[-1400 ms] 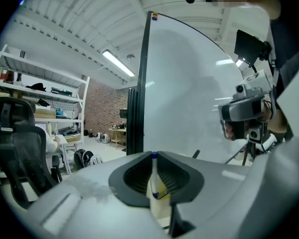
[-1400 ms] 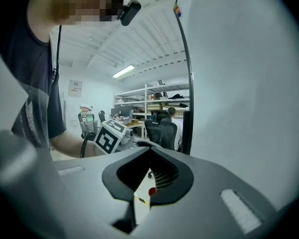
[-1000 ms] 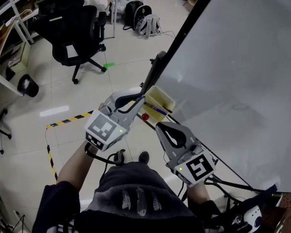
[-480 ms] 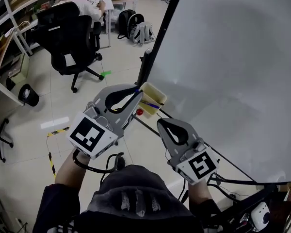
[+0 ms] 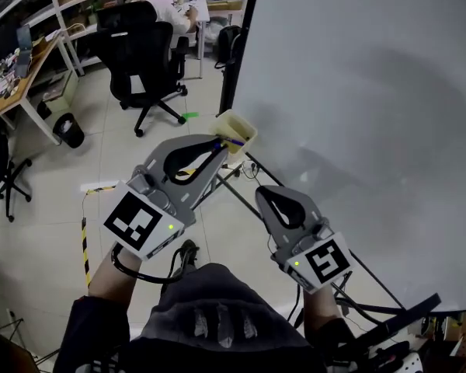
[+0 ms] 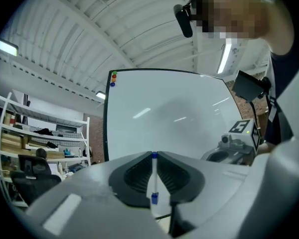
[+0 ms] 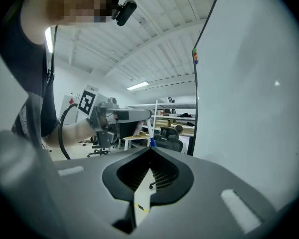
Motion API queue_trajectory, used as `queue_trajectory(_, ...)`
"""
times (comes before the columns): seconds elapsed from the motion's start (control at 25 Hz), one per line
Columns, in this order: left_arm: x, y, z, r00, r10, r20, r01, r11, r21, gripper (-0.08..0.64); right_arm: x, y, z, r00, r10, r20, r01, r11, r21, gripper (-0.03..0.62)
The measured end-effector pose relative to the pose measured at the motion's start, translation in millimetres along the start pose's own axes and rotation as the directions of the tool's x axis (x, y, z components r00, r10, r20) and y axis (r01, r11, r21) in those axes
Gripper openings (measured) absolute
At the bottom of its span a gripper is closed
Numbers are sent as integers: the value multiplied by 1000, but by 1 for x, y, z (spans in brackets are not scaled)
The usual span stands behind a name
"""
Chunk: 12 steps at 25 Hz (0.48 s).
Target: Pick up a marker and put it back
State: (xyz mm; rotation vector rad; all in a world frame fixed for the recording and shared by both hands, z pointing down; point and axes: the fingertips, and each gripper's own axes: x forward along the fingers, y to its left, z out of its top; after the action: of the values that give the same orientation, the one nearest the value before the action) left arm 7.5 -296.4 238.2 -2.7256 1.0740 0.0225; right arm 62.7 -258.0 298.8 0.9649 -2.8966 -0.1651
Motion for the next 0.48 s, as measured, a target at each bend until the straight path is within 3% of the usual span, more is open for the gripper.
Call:
queue_trajectory(0.2, -19, -50, 5, 999, 34, -34, -34, 999, -1, 35, -40, 25, 4, 999, 52, 11, -52, 999, -17, 2)
queue_trajectory(0.48, -52, -84, 42, 998, 61, 10, -61, 998, -3, 35, -59, 56, 21, 995, 97, 18, -97, 995, -7, 2)
